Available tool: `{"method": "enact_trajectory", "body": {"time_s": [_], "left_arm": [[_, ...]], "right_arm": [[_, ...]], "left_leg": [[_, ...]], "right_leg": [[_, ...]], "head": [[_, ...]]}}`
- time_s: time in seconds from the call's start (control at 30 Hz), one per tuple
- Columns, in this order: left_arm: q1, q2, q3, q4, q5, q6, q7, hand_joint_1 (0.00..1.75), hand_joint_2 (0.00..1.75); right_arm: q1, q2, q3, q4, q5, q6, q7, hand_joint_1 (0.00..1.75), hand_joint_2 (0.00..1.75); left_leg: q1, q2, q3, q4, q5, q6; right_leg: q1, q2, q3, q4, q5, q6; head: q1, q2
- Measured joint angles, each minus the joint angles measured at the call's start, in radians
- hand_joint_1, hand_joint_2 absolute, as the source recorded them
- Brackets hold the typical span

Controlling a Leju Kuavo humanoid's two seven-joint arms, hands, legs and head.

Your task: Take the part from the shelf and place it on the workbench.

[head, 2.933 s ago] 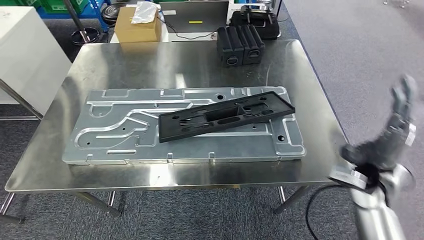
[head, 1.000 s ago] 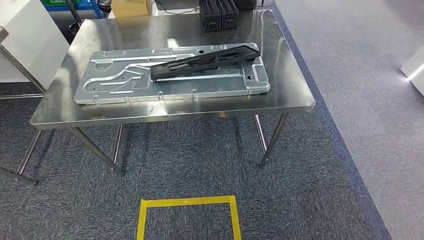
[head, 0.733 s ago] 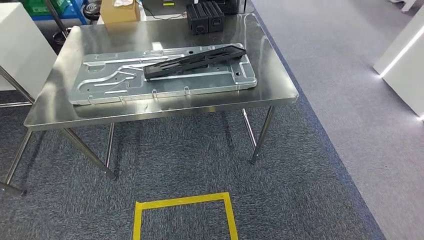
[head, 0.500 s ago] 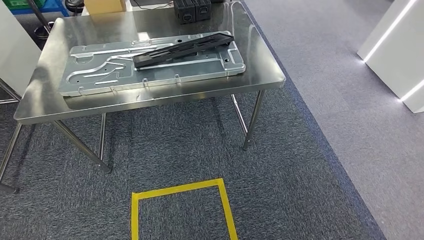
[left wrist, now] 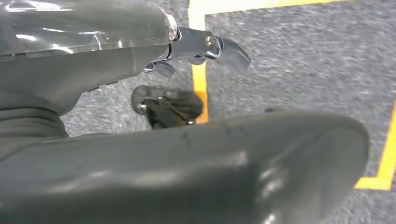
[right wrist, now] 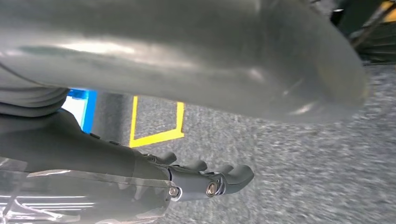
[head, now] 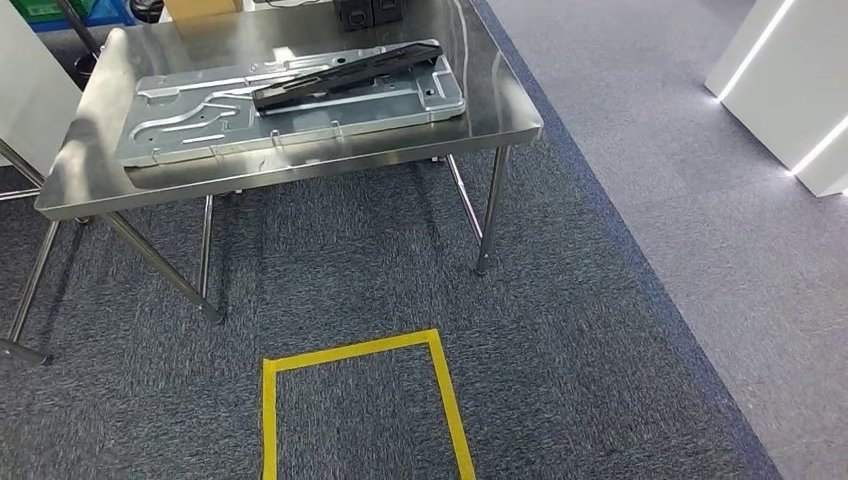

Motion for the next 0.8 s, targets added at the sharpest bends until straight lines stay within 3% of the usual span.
{"method": "enact_trajectory", "body": {"time_s": [0.03, 0.07, 0.1, 0.17, 0.23, 0.27, 0.3, 0.33, 0.4, 0.43, 0.47, 0.5, 0.57, 0.63, 0.67, 0.73, 0.77, 0.8], "left_arm": [[-0.001, 0.001, 0.000, 0.000, -0.001, 0.000, 0.000, 0.00, 0.00], [-0.003, 0.002, 0.000, 0.000, -0.001, 0.000, 0.000, 0.00, 0.00], [-0.005, 0.003, 0.000, 0.000, -0.001, 0.000, 0.000, 0.00, 0.00], [-0.008, 0.005, 0.000, 0.000, -0.002, 0.000, -0.001, 0.00, 0.00], [-0.008, 0.005, 0.000, 0.000, -0.004, 0.000, -0.002, 0.00, 0.00], [-0.008, 0.005, 0.000, 0.000, -0.004, -0.001, -0.003, 0.00, 0.00], [-0.007, 0.006, 0.000, 0.000, -0.006, -0.001, -0.003, 0.00, 0.00], [-0.007, 0.006, 0.000, 0.000, -0.007, 0.000, -0.003, 0.00, 0.00], [-0.005, 0.006, 0.000, 0.000, -0.010, 0.000, -0.003, 0.00, 0.00], [-0.005, 0.007, 0.000, 0.000, -0.010, 0.000, -0.003, 0.00, 0.00], [-0.005, 0.007, 0.000, 0.000, -0.010, 0.000, -0.003, 0.00, 0.00], [-0.005, 0.007, 0.000, 0.000, -0.011, 0.000, -0.003, 0.00, 0.00], [-0.006, 0.007, 0.000, 0.000, -0.011, 0.000, -0.003, 0.00, 0.00], [-0.008, 0.005, -0.001, 0.000, -0.012, 0.000, -0.003, 0.00, 0.00], [-0.009, 0.004, -0.001, 0.000, -0.012, 0.000, -0.003, 0.00, 0.00], [-0.008, 0.004, -0.001, 0.000, -0.012, 0.001, -0.003, 0.00, 0.00], [-0.005, 0.005, -0.001, 0.000, -0.012, 0.001, -0.003, 0.00, 0.00], [-0.003, 0.005, -0.001, 0.000, -0.012, 0.001, -0.003, 0.00, 0.00]], "right_arm": [[0.000, 0.000, 0.000, 0.001, 0.000, 0.000, -0.002, 0.00, 0.00], [0.000, 0.001, 0.000, 0.001, 0.000, 0.000, -0.005, 0.00, 0.00], [0.000, 0.002, 0.000, 0.002, 0.000, 0.000, -0.009, 0.00, 0.00], [0.001, 0.004, 0.000, 0.003, 0.001, -0.002, -0.018, 0.00, 0.00], [0.003, 0.004, 0.000, 0.004, 0.001, -0.005, -0.028, 0.00, 0.00], [0.004, 0.005, 0.000, 0.004, 0.001, -0.007, -0.032, 0.00, 0.00], [0.005, 0.005, 0.000, 0.004, 0.003, -0.007, -0.035, 0.00, 0.00], [0.006, 0.005, 0.000, 0.005, 0.005, -0.007, -0.037, 0.00, 0.00], [0.007, 0.005, 0.000, 0.005, 0.014, -0.001, -0.037, 0.00, 0.00], [0.007, 0.005, 0.000, 0.005, 0.020, 0.004, -0.037, 0.00, 0.00], [0.007, 0.005, 0.000, 0.005, 0.025, 0.009, -0.037, 0.00, 0.00], [0.007, 0.005, 0.001, 0.005, 0.033, 0.014, -0.038, 0.00, 0.00], [0.007, 0.005, 0.007, 0.005, 0.052, 0.019, -0.040, 0.00, 0.00], [0.007, 0.004, 0.020, 0.006, 0.076, 0.019, -0.042, 0.00, 0.00], [0.007, 0.004, 0.028, 0.006, 0.088, 0.016, -0.043, 0.00, 0.00], [0.007, 0.004, 0.043, 0.006, 0.107, 0.005, -0.045, 0.00, 0.00], [0.006, 0.004, 0.049, 0.007, 0.113, 0.000, -0.045, 0.00, 0.00], [0.006, 0.004, 0.056, 0.007, 0.117, -0.006, -0.046, 0.00, 0.00]], "left_leg": [[0.000, 0.000, 0.049, -0.051, 0.027, 0.004], [-0.002, -0.001, 0.109, -0.127, 0.033, 0.008], [-0.004, -0.001, 0.164, -0.208, 0.025, 0.014], [-0.010, -0.002, 0.219, -0.302, -0.004, 0.026], [-0.011, 0.000, 0.210, -0.315, 0.008, 0.042], [-0.010, 0.002, 0.200, -0.317, 0.021, 0.051], [-0.008, 0.004, 0.186, -0.321, 0.036, 0.059], [-0.008, 0.006, 0.171, -0.322, 0.051, 0.065], [-0.011, 0.003, 0.137, -0.321, 0.078, 0.070], [-0.012, 0.001, 0.119, -0.318, 0.091, 0.070], [-0.014, -0.003, 0.101, -0.315, 0.103, 0.068], [-0.015, -0.008, 0.082, -0.310, 0.115, 0.066], [-0.016, -0.023, 0.044, -0.299, 0.138, 0.060], [-0.019, -0.039, 0.020, -0.290, 0.160, 0.052], [-0.018, -0.046, 0.015, -0.290, 0.171, 0.047], [-0.017, -0.057, 0.007, -0.294, 0.191, 0.035], [-0.015, -0.056, 0.000, -0.290, 0.185, 0.031], [-0.014, -0.049, -0.011, -0.269, 0.157, 0.026]], "right_leg": [[0.000, 0.000, -0.018, 0.008, 0.009, 0.003], [0.001, 0.001, -0.033, 0.015, 0.017, 0.006], [0.002, 0.001, -0.044, 0.022, 0.025, 0.011], [0.003, 0.000, -0.053, 0.026, 0.043, 0.024], [0.000, -0.001, -0.057, 0.022, 0.059, 0.037], [-0.001, 0.000, -0.063, 0.028, 0.047, 0.043], [-0.002, 0.001, -0.072, 0.051, 0.013, 0.047], [-0.004, 0.003, -0.084, 0.093, -0.039, 0.051], [-0.005, 0.003, -0.108, 0.213, -0.140, 0.056], [-0.005, 0.004, -0.112, 0.265, -0.155, 0.058], [-0.005, 0.004, -0.105, 0.294, -0.147, 0.058], [-0.004, 0.006, -0.082, 0.292, -0.121, 0.055], [-0.003, 0.029, 0.019, 0.183, -0.078, 0.044], [0.001, 0.060, 0.129, 0.027, -0.096, 0.031], [0.003, 0.067, 0.155, -0.016, -0.110, 0.026], [0.005, 0.055, 0.154, -0.038, -0.104, 0.016], [0.003, 0.047, 0.146, -0.040, -0.093, 0.009], [0.001, 0.039, 0.136, -0.042, -0.081, 0.001]], "head": [[0.000, 0.000], [0.000, 0.000], [0.000, 0.000], [0.000, 0.000], [-0.001, 0.000], [-0.002, 0.000], [-0.001, 0.000], [0.000, 0.000], [0.003, 0.000], [0.003, 0.000], [0.003, 0.000], [0.003, 0.000], [0.002, 0.000], [0.002, 0.000], [0.002, 0.000], [0.004, 0.000], [0.005, 0.000], [0.003, 0.000]]}}
